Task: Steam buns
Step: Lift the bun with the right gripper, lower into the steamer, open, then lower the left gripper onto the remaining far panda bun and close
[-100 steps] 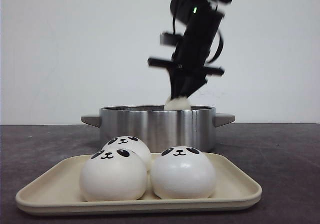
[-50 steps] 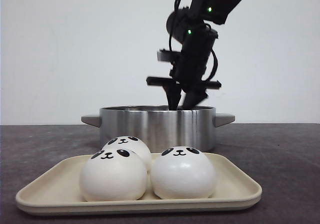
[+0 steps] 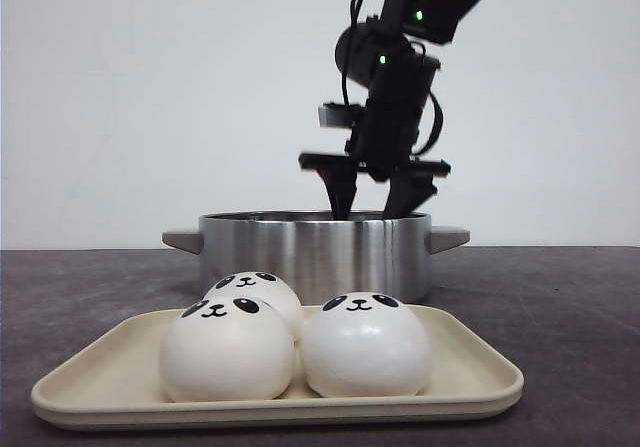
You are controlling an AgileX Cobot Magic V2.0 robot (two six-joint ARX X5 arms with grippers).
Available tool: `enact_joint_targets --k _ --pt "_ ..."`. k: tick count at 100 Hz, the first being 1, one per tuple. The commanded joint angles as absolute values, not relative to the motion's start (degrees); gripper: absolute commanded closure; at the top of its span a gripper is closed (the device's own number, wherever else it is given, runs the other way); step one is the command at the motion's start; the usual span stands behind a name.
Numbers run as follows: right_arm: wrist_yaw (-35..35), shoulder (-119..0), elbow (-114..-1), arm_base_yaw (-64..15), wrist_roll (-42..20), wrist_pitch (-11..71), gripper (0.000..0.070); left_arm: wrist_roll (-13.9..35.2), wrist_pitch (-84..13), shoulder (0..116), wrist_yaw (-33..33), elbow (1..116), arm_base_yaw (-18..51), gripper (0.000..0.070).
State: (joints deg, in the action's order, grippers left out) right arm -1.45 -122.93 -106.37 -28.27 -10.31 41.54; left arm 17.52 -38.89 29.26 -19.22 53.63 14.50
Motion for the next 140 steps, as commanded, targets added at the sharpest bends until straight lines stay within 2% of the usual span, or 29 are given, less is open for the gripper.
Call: enact_joint_targets --k 1,2,6,29,48,59,69,91,121,140 --pt "-3.81 -122.45 -110.5 -28.77 -8.73 44.6 0.0672 16.95 -38.96 29.67 -18.92 54.08 14.66 0.0069" --pt "-4.25 -122.19 -110.87 -28.82 -8.51 45.21 0.07 16.95 -39.05 29.78 -18.92 54.08 14.66 0.0069" --pt "-5.41 -120.77 -112.05 -29.19 -7.49 46.98 0.0682 16.99 -39.42 30.26 -19.11 54.08 14.66 0.0069" --pt "-5.15 -102.85 -112.88 -34.46 -6.5 50.61 0.0684 17.43 -42.83 37.5 -20.82 54.08 17.63 0.0069" --pt "3.64 -85.76 -112.88 -42.54 -4.8 49.5 0.0685 17.45 -45.39 49.54 -17.41 54.08 26.35 0.0069" --pt "9.58 -78.83 -112.88 -46.22 -5.21 49.39 0.0685 18.13 -43.94 57.21 -13.74 54.08 32.95 0.0069" --pt "12.05 -74.43 -112.88 -47.57 -5.39 50.02 0.0685 18.28 -42.26 64.25 -11.9 54.28 36.77 0.0068" --pt "15.4 -69.56 -112.88 -47.59 -7.07 54.68 0.0685 18.98 -35.59 76.29 -11.09 54.35 38.33 0.0066" --pt "18.15 -68.82 -112.84 -47.62 -10.68 62.37 0.0685 19.35 -27.81 86.17 -7.86 55.02 39.09 0.0066" --pt "18.15 -68.82 -112.84 -47.62 -12.01 63.24 0.0685 24.49 -25.26 90.43 -5.78 55.02 39.07 0.0066"
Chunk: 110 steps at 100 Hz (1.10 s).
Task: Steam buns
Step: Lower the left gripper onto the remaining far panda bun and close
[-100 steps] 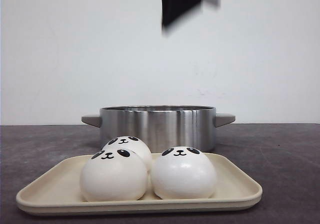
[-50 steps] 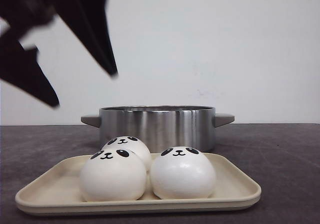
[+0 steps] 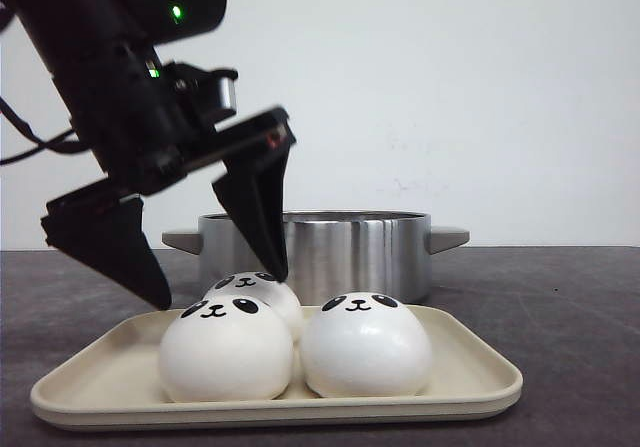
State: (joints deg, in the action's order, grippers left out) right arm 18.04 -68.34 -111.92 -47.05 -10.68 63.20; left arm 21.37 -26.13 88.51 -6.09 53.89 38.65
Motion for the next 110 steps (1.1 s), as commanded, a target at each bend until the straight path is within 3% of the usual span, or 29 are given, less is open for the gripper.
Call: enact_joint_targets --k 1,14,22,47,62,85,92,101,110 --pt "18.2 -68.82 -112.84 -47.62 -12.01 63.33 0.0685 24.71 -25.23 90.59 -5.72 55.02 39.07 0.0066" --pt "18.31 -68.84 -112.84 -47.62 -12.05 63.75 0.0685 26.22 -24.27 92.07 -4.1 55.02 39.35 0.0072" --pt "18.33 -68.84 -112.84 -47.62 -12.45 63.72 0.0685 28.05 -23.16 92.9 -2.55 55.02 39.81 0.0115" --pt "18.5 -68.84 -112.84 -47.62 -13.1 64.01 0.0685 28.73 -22.22 94.65 -2.52 55.02 41.28 0.012" --pt "18.52 -68.84 -112.84 -47.62 -13.63 64.75 0.0685 28.75 -21.85 94.7 -2.5 55.02 41.28 0.028" --pt "19.44 -68.84 -112.84 -47.62 -14.63 66.63 0.0685 28.77 -20.05 94.7 -0.78 55.02 41.21 0.0281" --pt "19.99 -68.84 -112.84 -47.62 -14.63 67.07 0.0685 28.82 -20.1 94.7 0.21 55.02 41.21 0.0394" --pt "19.99 -68.84 -112.84 -47.62 -14.79 67.4 0.0685 28.75 -20.58 94.7 0.58 55.02 41.15 0.0696" --pt "19.99 -68.84 -112.84 -47.62 -14.79 67.7 0.0685 28.34 -21.23 94.7 0.71 55.02 40.99 0.069"
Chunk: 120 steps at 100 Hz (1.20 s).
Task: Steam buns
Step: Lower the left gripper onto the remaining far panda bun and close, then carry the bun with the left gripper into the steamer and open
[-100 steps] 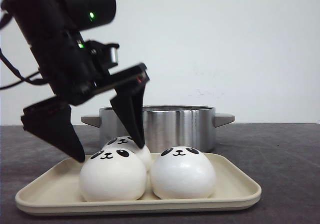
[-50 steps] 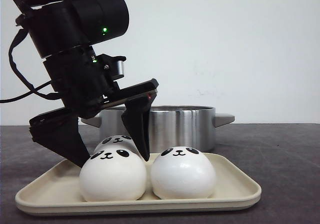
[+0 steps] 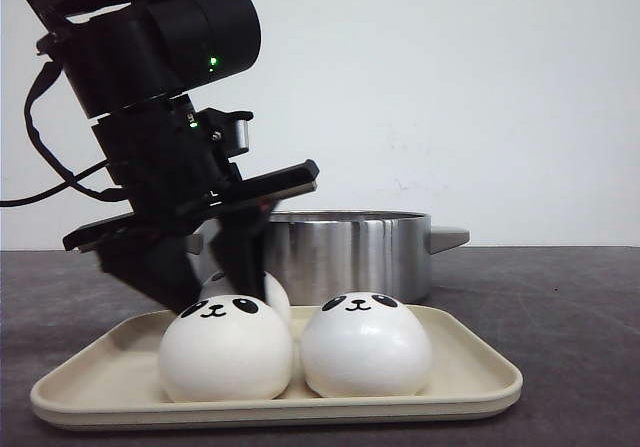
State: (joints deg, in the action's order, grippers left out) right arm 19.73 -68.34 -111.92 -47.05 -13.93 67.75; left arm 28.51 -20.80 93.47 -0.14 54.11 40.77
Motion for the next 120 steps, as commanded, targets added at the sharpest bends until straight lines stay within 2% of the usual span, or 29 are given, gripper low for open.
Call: enact_joint_targets --k 1,22,45,59,74,93,120 --pt "19.99 -68.84 -112.84 -47.62 -14.79 67.75 0.0685 28.18 -21.3 94.7 0.73 55.02 40.99 0.069" --pt "19.99 -68.84 -112.84 -47.62 -14.59 67.83 0.0685 26.0 -22.98 92.36 0.08 55.02 41.28 0.0692" --pt "19.99 -68.84 -112.84 -47.62 -14.57 67.79 0.0685 26.46 -23.07 81.25 -4.97 55.02 44.97 0.0691" --pt "19.99 -68.84 -112.84 -47.62 -14.5 67.66 0.0685 26.5 -22.13 73.01 -4.19 55.05 48.12 0.0691" --pt "19.97 -68.84 -112.84 -47.62 -13.78 66.35 0.0685 26.35 -15.86 67.64 0.64 55.9 48.42 0.0691" --pt "19.97 -68.9 -112.81 -47.62 -11.11 65.45 0.0685 22.72 -13.82 71.22 1.32 62.26 42.5 0.069" --pt "19.97 -68.9 -112.81 -47.62 -11.4 65.63 0.0685 18.17 -16.97 88.55 1.3 77.54 34.96 0.0691"
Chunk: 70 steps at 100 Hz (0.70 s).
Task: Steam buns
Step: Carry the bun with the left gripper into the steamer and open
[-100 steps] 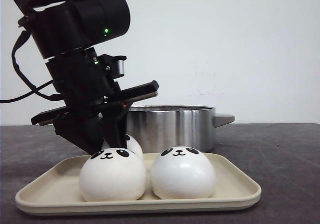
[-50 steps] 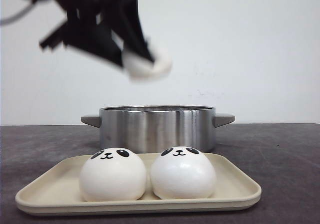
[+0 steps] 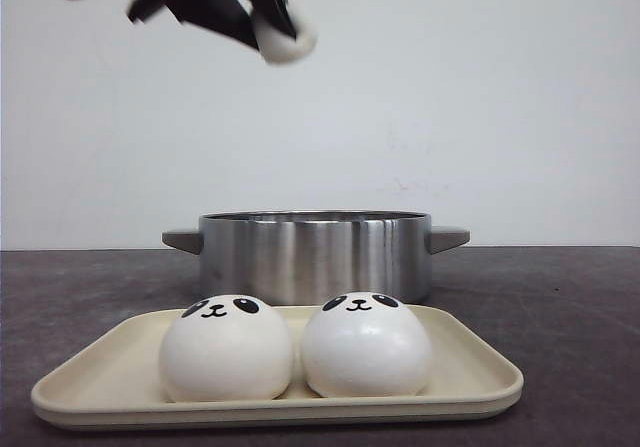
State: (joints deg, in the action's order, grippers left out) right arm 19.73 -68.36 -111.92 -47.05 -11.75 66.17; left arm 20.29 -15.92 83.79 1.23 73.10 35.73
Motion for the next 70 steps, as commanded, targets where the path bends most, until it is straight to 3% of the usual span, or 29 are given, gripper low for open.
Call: enact_joint_targets --k 1,23,52,59,70 --pt "19.94 -68.9 -112.81 -47.62 -11.44 65.63 0.0685 18.2 -17.32 89.25 1.28 78.15 34.79 0.0691" --pt "19.79 -68.9 -112.81 -47.62 -11.62 66.06 0.0685 18.15 -26.26 103.13 1.5 88.62 31.83 0.069" --pt "19.84 -68.9 -112.81 -47.62 -11.55 67.22 0.0685 15.42 -28.73 111.61 1.89 89.23 31.07 0.0649" --pt "19.88 -68.9 -112.81 -47.62 -11.57 67.99 0.0685 15.46 -28.64 112.44 2.17 89.23 31.09 0.0536" --pt "19.99 -68.88 -112.81 -47.62 -11.84 69.08 0.0685 15.49 -28.36 112.84 3.57 89.23 31.09 0.0253"
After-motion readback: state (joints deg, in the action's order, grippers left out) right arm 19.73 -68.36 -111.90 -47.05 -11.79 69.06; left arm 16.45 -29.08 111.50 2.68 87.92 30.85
